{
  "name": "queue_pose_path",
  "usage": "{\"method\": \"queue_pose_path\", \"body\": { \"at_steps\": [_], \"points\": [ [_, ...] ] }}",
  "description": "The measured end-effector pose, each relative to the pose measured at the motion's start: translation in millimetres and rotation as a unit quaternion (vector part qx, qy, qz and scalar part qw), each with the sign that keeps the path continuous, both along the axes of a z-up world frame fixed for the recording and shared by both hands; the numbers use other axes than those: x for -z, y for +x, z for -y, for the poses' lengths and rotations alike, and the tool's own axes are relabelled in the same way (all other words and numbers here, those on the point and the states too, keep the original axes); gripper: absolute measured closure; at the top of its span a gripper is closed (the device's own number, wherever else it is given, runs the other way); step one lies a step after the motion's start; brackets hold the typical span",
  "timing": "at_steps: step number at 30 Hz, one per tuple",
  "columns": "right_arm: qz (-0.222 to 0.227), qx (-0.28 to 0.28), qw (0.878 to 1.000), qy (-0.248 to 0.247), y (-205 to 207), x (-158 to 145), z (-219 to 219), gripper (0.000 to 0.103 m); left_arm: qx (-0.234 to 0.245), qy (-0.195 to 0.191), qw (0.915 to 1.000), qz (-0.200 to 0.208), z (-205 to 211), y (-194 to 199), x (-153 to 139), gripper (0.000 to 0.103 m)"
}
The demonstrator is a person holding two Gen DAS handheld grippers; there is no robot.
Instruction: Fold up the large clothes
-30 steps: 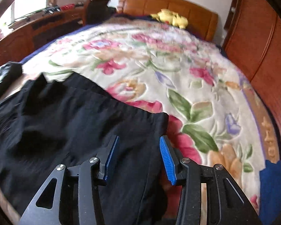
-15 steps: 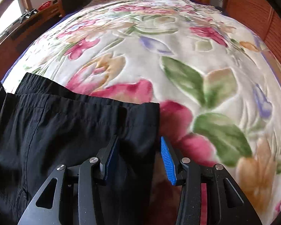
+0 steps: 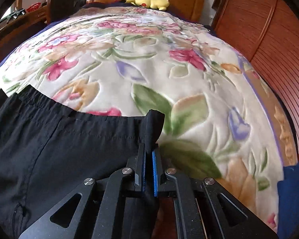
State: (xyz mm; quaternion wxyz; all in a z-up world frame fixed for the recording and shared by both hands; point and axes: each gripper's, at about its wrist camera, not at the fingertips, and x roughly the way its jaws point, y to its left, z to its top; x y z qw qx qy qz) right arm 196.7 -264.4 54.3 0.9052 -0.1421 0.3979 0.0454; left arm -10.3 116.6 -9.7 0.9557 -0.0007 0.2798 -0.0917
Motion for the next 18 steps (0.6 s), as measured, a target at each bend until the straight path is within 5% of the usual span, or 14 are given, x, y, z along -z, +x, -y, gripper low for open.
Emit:
{"method": "queue_pose_path", "body": {
  "at_steps": [5, 10, 18],
  "points": [
    [0.025, 0.009, 1.0, 0.008, -16.4, -17.5, -4.8, 0.09, -0.005, -0.004, 0.9998, 0.02, 3.9, -4.2, -8.2, 0.024],
    [0.063, -0.006, 0.997, 0.052, -77.7, -55.3, 9.2, 0.051, 0.008, -0.004, 0.9993, 0.035, 18.7, -5.1, -15.0, 0.024],
    [0.065, -0.027, 0.994, 0.088, -194.9, -33.7, 31.4, 0.034, 0.061, 0.001, 0.9973, 0.04, 70.6, -1.2, -19.7, 0.024]
  ]
}}
